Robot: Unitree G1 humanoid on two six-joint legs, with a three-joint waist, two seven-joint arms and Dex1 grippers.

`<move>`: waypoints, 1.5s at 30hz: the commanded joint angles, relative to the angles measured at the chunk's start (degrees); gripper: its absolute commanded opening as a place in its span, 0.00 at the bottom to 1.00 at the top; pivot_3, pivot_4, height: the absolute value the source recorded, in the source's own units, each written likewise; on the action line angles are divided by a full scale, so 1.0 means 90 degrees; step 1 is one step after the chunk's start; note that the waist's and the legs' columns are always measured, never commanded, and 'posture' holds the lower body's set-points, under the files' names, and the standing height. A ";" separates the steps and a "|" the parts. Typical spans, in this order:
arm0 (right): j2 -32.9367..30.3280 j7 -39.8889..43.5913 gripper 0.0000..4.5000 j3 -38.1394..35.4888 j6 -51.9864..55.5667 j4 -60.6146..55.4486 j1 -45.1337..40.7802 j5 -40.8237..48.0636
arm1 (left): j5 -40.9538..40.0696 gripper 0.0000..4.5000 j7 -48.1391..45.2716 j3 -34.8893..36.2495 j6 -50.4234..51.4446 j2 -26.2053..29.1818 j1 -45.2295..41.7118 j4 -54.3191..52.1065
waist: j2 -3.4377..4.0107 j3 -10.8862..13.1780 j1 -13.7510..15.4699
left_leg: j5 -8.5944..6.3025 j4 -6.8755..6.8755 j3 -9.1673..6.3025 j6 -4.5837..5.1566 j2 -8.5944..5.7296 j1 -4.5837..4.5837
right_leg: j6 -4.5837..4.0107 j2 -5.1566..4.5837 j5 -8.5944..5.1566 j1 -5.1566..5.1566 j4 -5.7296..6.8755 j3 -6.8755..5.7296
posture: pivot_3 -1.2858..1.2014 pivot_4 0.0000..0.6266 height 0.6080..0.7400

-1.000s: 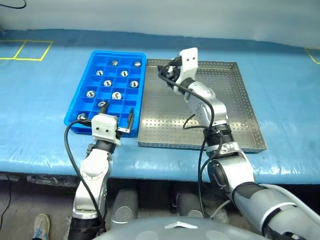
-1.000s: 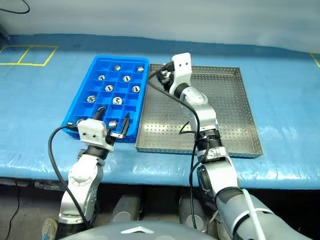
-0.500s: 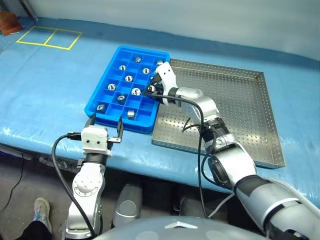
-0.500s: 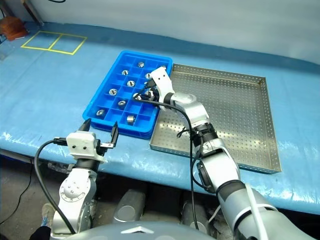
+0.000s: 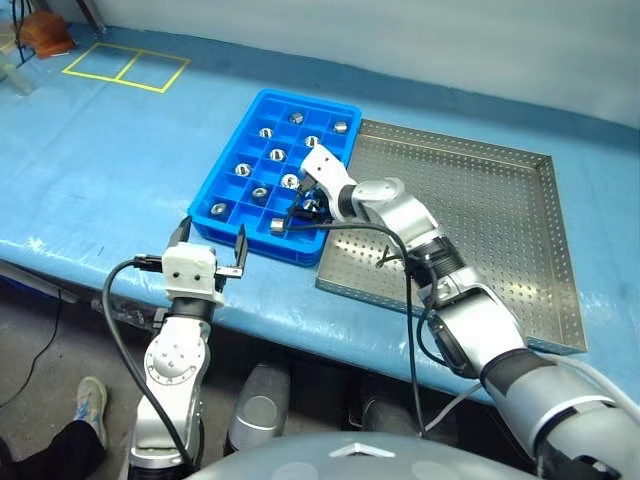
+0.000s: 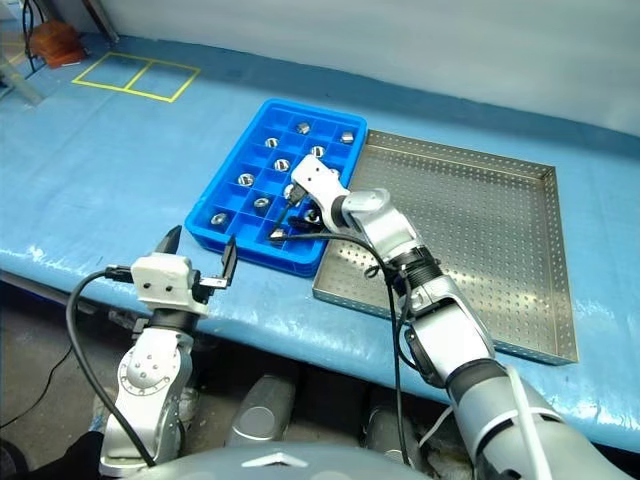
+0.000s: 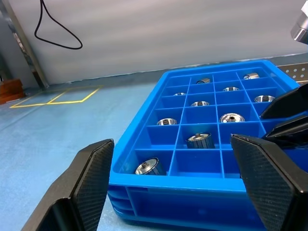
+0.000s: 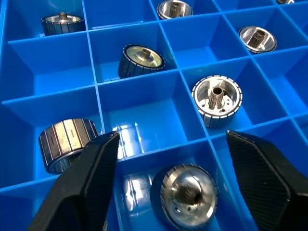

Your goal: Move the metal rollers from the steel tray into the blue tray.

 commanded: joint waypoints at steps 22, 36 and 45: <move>-0.1262 -0.0723 0.82 -0.2356 -0.0147 -0.5471 0.4271 0.1876 | -0.1845 0.94 -0.3158 -0.0235 -0.0961 0.0781 -0.3099 0.2886 | 0.0002 -0.0001 -0.1883 | -0.0005 0.0018 -0.0002 0.0001 -0.0003 0.0051 | 0.0037 -0.0002 0.0021 0.0071 -0.0006 0.0016 | 0.50 0.24 1.00; -0.1047 -0.0750 1.00 -0.2383 -0.0541 -0.5642 0.4483 0.2391 | -0.2001 1.00 -0.3487 -0.0268 -0.0626 0.0804 -0.2787 0.2842 | 0.0001 0.0000 -0.2146 | -0.0003 0.0050 0.0003 0.0004 -0.0010 0.0064 | 0.0030 -0.0002 0.0016 0.0090 0.0004 0.0040 | 0.50 0.24 1.00; -0.1127 -0.0741 1.00 -0.2345 -0.0689 -0.5581 0.4461 0.2469 | -0.2019 1.00 -0.3556 -0.0280 -0.0469 0.0874 -0.2643 0.2662 | 0.0000 0.0000 -0.2137 | -0.0004 0.0050 0.0003 0.0004 -0.0013 0.0063 | 0.0031 -0.0004 0.0017 0.0090 0.0003 0.0042 | 0.50 0.24 1.00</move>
